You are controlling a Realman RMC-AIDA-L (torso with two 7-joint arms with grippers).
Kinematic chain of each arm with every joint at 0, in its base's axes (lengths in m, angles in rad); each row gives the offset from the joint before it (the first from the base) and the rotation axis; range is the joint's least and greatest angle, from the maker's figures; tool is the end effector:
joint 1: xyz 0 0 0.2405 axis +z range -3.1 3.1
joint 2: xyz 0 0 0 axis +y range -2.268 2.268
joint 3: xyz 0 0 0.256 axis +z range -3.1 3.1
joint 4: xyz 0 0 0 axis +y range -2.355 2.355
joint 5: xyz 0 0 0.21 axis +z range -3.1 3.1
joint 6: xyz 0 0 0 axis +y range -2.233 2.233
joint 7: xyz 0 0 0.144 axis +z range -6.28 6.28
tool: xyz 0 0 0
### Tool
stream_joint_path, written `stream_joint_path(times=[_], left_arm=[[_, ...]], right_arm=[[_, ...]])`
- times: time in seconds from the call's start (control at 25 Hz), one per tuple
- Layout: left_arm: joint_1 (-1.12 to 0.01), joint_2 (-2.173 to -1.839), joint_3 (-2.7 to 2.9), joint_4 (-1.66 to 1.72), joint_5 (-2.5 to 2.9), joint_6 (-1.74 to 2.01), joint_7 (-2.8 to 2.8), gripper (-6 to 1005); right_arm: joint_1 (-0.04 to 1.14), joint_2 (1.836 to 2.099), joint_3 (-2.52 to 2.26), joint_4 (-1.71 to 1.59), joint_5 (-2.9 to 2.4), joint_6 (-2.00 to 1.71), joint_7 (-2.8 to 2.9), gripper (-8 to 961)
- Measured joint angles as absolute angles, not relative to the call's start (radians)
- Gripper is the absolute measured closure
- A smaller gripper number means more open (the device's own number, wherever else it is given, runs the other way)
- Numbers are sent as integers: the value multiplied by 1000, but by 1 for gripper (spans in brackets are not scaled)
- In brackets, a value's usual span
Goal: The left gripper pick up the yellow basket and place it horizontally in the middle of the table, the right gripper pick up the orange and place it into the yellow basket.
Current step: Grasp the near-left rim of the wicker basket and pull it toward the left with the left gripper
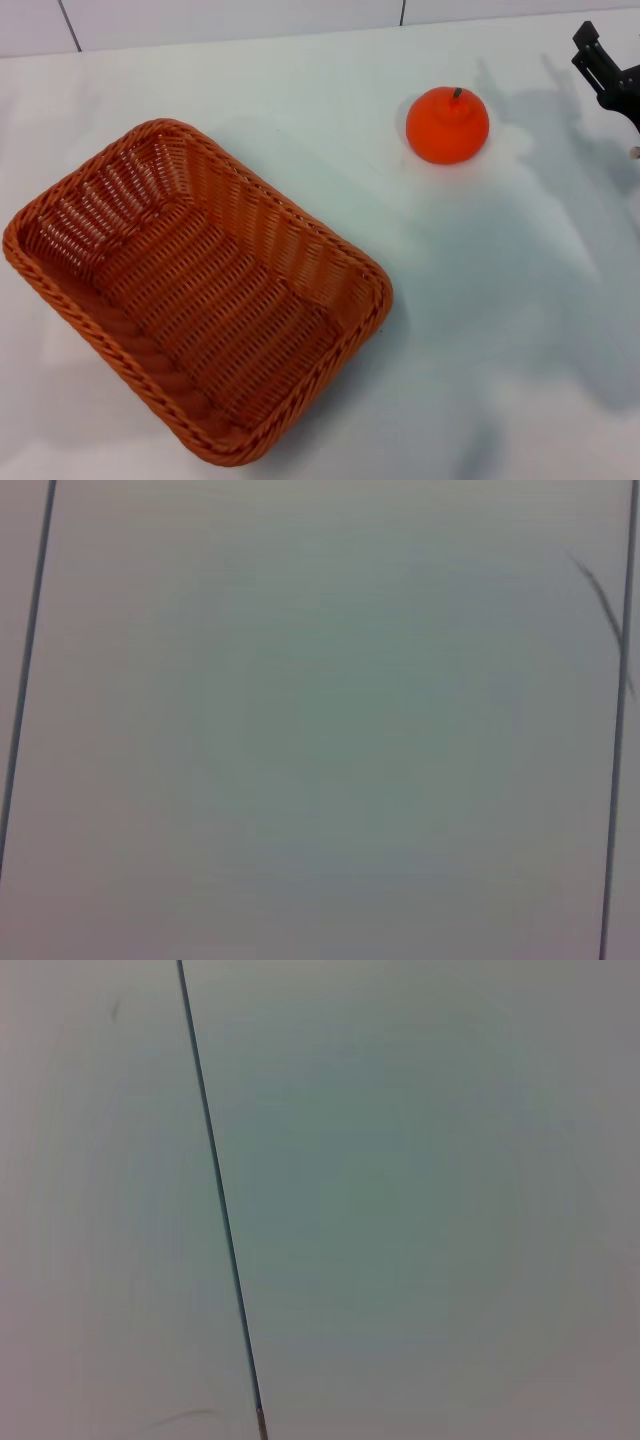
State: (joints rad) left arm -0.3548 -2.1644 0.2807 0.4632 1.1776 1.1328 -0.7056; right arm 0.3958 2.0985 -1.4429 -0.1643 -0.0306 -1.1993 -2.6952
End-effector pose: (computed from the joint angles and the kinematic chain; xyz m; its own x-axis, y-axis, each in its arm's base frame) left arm -0.3800 0.3132 0.0786 0.6162 -0.0773 0.7838 0.7873 0.0320 -0.6158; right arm 0.3341 0.3285 0.0081 -0.5545 -0.0767 0.8286 0.8153 0.1493 0.5594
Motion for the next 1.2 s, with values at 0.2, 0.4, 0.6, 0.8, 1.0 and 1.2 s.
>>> stream_joint_path(times=[0.2, 0.4, 0.6, 0.8, 1.0, 1.2], left_arm=[[-362, -2164, 281, 460, 1178, 1127, -706, 126], [-365, -2164, 281, 457, 1182, 1126, -706, 126], [-368, -2163, 283, 455, 1182, 1131, -749, 127], [-345, -2127, 434, 566, 1211, 1130, -1100, 127], [-349, -2034, 610, 684, 1334, 1185, -1544, 131], [-455, -1927, 654, 757, 1663, 1345, -1916, 143]], right_arm=[[395, 2098, -1442, -164, -31, -1198, -2695, 13], [394, 2099, -1442, -164, -31, -1195, -2695, 13], [397, 2098, -1442, -164, -31, -1186, -2695, 13], [399, 2098, -1442, -164, -31, -1184, -2695, 13], [403, 2099, -1442, -164, -31, -1178, -2695, 13], [407, 2100, -1449, -164, -31, -1173, -2695, 13]])
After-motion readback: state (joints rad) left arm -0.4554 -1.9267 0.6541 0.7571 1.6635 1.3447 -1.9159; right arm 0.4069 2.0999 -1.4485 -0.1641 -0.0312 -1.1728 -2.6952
